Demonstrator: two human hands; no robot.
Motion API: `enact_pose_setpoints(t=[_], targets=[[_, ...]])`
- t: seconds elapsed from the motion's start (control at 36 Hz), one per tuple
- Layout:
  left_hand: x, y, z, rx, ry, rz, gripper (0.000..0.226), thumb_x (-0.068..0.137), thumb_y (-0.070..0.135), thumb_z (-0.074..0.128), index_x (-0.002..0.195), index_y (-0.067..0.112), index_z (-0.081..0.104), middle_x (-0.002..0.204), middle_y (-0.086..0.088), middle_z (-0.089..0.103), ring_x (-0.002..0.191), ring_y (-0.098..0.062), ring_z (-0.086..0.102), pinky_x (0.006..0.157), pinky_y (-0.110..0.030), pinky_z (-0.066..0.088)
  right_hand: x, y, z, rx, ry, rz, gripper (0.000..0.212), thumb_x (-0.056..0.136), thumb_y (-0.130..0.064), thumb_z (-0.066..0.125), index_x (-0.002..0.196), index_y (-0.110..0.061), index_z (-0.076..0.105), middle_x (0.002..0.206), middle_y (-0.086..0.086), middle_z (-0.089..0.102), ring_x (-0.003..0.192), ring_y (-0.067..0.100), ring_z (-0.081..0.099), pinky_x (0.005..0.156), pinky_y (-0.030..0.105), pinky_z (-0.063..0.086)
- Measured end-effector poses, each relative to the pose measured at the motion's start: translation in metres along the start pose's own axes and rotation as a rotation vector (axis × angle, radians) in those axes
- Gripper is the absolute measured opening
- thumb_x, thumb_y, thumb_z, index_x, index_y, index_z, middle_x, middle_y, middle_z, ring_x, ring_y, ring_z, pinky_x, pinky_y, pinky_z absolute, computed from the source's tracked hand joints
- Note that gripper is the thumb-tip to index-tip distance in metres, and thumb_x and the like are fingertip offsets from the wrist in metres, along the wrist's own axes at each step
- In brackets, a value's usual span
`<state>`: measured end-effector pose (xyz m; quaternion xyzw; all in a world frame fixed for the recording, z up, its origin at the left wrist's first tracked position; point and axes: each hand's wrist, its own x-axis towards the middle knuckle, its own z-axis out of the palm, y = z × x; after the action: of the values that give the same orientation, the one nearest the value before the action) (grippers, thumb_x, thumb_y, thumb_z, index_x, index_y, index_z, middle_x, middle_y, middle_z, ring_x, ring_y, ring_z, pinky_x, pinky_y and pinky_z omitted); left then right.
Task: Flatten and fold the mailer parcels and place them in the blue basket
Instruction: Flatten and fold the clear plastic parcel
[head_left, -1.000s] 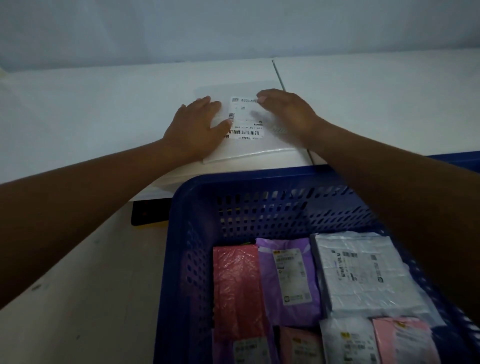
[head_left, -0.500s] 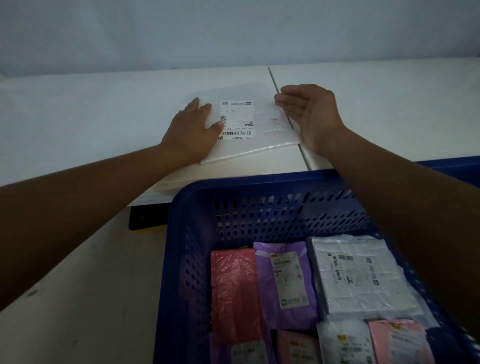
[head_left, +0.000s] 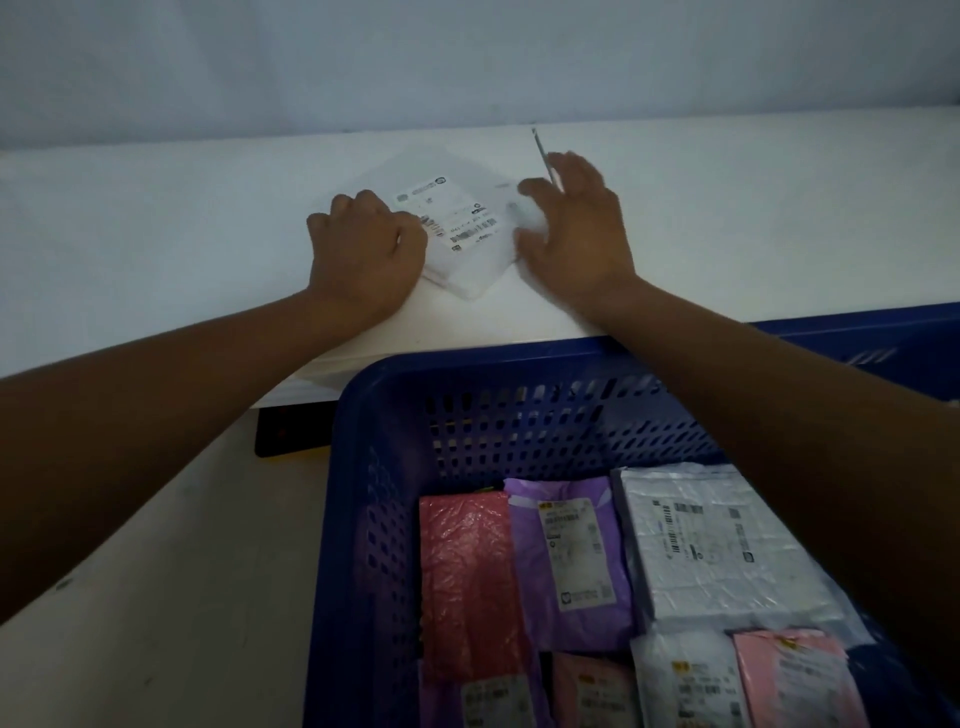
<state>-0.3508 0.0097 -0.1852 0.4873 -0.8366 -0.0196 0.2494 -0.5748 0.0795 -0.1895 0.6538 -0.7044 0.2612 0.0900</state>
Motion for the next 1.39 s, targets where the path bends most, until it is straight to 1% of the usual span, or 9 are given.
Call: enact_pose_setpoints(t=[0.17,0.31,0.5,0.64,0.78,0.92,1.06,1.31,1.39], targets=[[-0.004,0.004,-0.006,-0.091,-0.052,0.256,0.067,0.085,0.036,0.016,0.105,0.012,0.075,0.091,-0.013,0.063,0.091,-0.031,0.046,0.086,-0.042,0.032,0.002,-0.004,-0.002,0.125,-0.079,-0.12,0.041,0.095,-0.047,0.041,0.114,-0.023,0.068,0.114,0.001,0.067,0.108,0.024,0.059,0.092,0.04,0.045],[-0.003,-0.003,-0.001,0.033,0.065,0.244,0.056,0.088,0.034,0.035,0.135,0.013,0.059,0.138,-0.012,0.052,0.128,-0.031,0.044,0.103,-0.042,0.028,0.004,-0.008,-0.003,0.157,-0.091,-0.043,0.046,0.08,-0.034,0.035,0.098,-0.018,0.074,0.096,0.002,0.074,0.087,0.023,0.064,0.083,0.037,0.05],[-0.005,0.005,-0.008,-0.047,-0.023,0.3,0.061,0.086,0.037,0.024,0.091,-0.002,0.07,0.094,-0.019,0.071,0.088,-0.038,0.062,0.082,-0.051,0.049,0.006,-0.003,0.002,-0.123,0.034,-0.004,0.032,0.084,-0.04,0.044,0.073,-0.014,0.059,0.075,0.0,0.059,0.082,0.022,0.055,0.072,0.033,0.037],[-0.006,0.002,-0.008,-0.159,-0.03,0.336,0.041,0.091,0.023,0.041,0.109,0.011,0.076,0.116,-0.006,0.072,0.109,-0.027,0.061,0.098,-0.035,0.043,0.0,-0.006,0.001,-0.079,0.126,-0.109,0.035,0.086,-0.04,0.047,0.098,-0.014,0.067,0.114,0.003,0.066,0.112,0.025,0.057,0.092,0.037,0.038],[-0.002,0.0,-0.007,-0.207,-0.134,0.4,0.048,0.082,0.04,0.048,0.111,0.013,0.075,0.115,-0.004,0.071,0.107,-0.023,0.062,0.098,-0.032,0.043,0.0,-0.006,0.0,-0.088,-0.134,-0.15,0.064,0.094,-0.053,0.036,0.152,-0.025,0.036,0.164,0.008,0.021,0.151,0.026,0.018,0.12,0.043,0.017],[0.0,-0.005,-0.003,-0.187,-0.147,0.353,0.051,0.084,0.041,0.046,0.125,0.019,0.068,0.132,-0.003,0.062,0.124,-0.022,0.053,0.105,-0.032,0.033,0.003,-0.007,0.0,-0.167,-0.381,-0.128,0.065,0.098,-0.061,0.02,0.157,-0.033,0.015,0.167,0.008,0.003,0.154,0.022,-0.002,0.124,0.047,0.002],[0.004,-0.003,0.003,0.02,-0.303,0.152,0.06,0.099,0.053,0.03,0.153,0.028,0.033,0.163,-0.003,0.023,0.152,-0.019,0.013,0.122,-0.048,0.008,0.004,-0.011,-0.002,-0.158,-0.407,-0.157,0.062,0.1,-0.055,0.02,0.157,-0.031,0.017,0.165,0.013,0.014,0.153,0.025,0.01,0.123,0.045,0.01],[0.007,-0.005,0.006,0.093,-0.426,0.122,0.065,0.101,0.061,0.019,0.159,0.032,0.011,0.167,0.001,0.004,0.153,-0.015,0.0,0.123,-0.047,-0.001,-0.006,-0.027,-0.016,-0.078,-0.14,-0.371,0.044,0.097,-0.028,0.042,0.137,-0.013,0.054,0.13,0.01,0.062,0.113,0.028,0.06,0.087,0.039,0.052],[0.007,-0.004,0.005,0.111,-0.444,0.148,0.065,0.102,0.06,0.018,0.159,0.031,0.008,0.167,0.001,0.002,0.153,-0.016,-0.001,0.123,-0.047,-0.001,-0.007,-0.024,-0.013,-0.071,0.084,-0.302,0.045,0.095,-0.026,0.043,0.135,-0.008,0.057,0.136,0.014,0.059,0.124,0.03,0.055,0.099,0.041,0.048]])
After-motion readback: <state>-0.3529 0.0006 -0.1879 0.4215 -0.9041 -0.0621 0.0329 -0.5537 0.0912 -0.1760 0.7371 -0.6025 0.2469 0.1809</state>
